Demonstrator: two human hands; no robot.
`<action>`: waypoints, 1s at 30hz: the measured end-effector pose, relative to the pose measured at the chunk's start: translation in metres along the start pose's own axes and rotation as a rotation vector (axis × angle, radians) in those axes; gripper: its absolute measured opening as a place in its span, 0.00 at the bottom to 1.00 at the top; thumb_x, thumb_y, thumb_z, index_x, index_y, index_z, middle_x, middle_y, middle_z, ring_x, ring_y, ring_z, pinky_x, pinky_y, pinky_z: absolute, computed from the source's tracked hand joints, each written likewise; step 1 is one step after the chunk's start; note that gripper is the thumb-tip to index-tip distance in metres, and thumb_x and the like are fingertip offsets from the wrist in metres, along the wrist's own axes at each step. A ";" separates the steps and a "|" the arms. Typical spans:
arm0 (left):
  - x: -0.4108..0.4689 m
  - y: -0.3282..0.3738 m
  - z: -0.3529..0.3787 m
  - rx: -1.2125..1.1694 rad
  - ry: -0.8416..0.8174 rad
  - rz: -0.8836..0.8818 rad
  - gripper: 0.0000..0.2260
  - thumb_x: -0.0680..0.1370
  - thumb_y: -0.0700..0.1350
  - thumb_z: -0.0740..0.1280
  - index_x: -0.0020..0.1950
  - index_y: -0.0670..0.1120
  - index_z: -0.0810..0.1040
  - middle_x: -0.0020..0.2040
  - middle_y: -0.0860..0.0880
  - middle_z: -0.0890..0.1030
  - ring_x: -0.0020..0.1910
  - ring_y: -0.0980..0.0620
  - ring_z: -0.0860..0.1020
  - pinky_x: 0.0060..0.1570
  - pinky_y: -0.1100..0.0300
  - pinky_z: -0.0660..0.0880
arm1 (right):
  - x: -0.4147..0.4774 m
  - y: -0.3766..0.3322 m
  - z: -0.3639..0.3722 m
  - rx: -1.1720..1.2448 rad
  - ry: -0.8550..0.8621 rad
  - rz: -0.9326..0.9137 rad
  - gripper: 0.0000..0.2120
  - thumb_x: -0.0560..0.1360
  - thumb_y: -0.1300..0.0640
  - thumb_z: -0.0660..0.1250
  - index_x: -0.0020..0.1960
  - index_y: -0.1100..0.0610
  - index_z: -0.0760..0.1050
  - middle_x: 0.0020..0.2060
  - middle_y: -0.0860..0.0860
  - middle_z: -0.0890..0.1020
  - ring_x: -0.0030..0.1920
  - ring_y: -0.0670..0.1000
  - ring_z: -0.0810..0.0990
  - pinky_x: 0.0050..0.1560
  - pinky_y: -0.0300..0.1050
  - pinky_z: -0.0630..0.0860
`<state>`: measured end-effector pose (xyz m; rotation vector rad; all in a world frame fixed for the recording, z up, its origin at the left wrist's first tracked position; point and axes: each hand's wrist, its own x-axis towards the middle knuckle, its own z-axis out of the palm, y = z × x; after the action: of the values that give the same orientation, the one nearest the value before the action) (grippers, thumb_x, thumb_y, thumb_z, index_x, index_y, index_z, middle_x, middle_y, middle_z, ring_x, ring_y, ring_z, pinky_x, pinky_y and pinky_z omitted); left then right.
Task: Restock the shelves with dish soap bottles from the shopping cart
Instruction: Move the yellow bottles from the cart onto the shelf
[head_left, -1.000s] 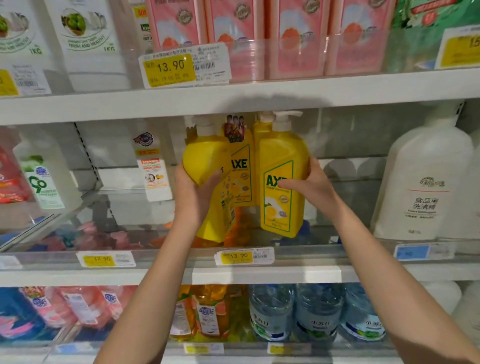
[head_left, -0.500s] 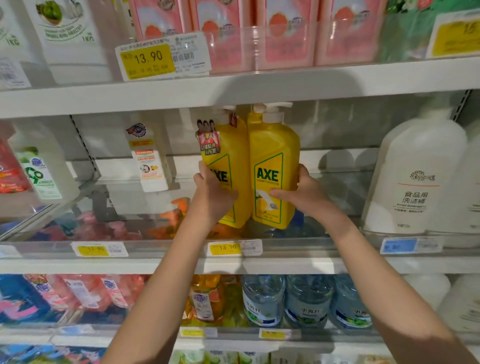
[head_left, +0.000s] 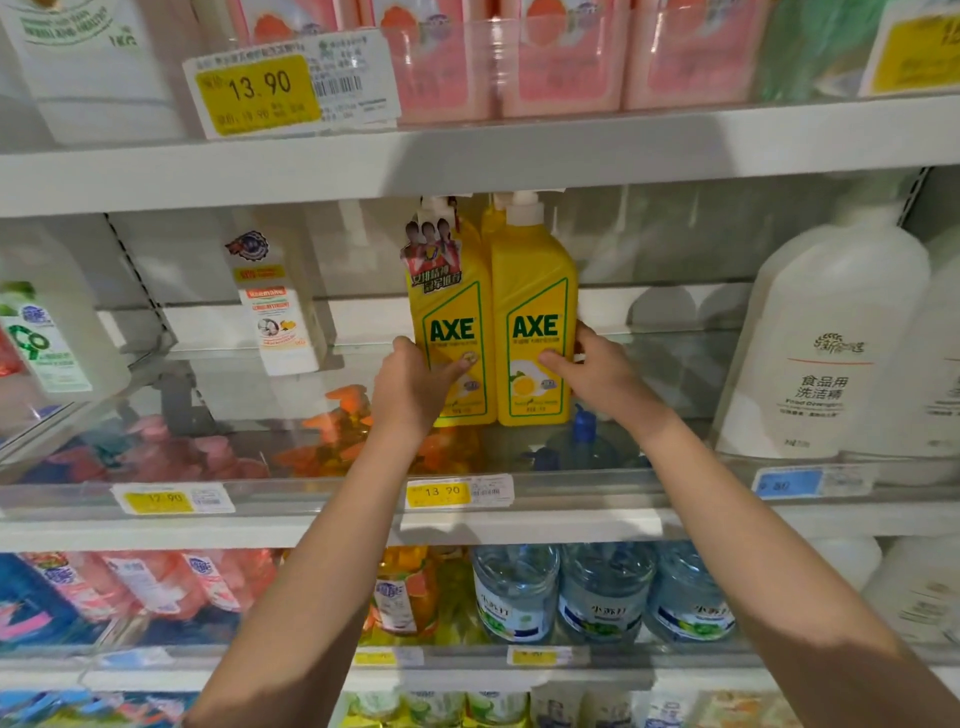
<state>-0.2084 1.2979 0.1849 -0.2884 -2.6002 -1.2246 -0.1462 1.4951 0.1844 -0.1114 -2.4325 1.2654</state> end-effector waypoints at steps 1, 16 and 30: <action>0.000 0.001 0.001 -0.001 0.008 0.000 0.21 0.74 0.54 0.71 0.50 0.39 0.68 0.43 0.45 0.75 0.41 0.46 0.73 0.36 0.56 0.65 | 0.001 0.001 0.002 -0.013 0.018 -0.005 0.16 0.78 0.54 0.65 0.64 0.54 0.73 0.52 0.48 0.79 0.44 0.39 0.75 0.42 0.30 0.69; 0.003 0.002 -0.002 0.006 -0.034 0.018 0.19 0.75 0.54 0.69 0.52 0.42 0.67 0.44 0.48 0.73 0.43 0.47 0.74 0.39 0.55 0.67 | 0.004 0.000 0.017 -0.115 0.120 0.066 0.15 0.78 0.51 0.64 0.61 0.57 0.73 0.55 0.56 0.81 0.55 0.56 0.78 0.55 0.50 0.73; -0.016 -0.027 -0.036 -0.072 -0.249 0.070 0.15 0.77 0.47 0.66 0.63 0.44 0.74 0.56 0.47 0.79 0.51 0.47 0.78 0.46 0.57 0.73 | -0.033 -0.028 0.039 -0.359 0.074 0.273 0.21 0.78 0.52 0.61 0.68 0.59 0.64 0.61 0.57 0.74 0.58 0.59 0.75 0.51 0.49 0.72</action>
<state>-0.1958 1.2515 0.1826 -0.5748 -2.7273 -1.3356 -0.1272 1.4401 0.1769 -0.5964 -2.6180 0.8904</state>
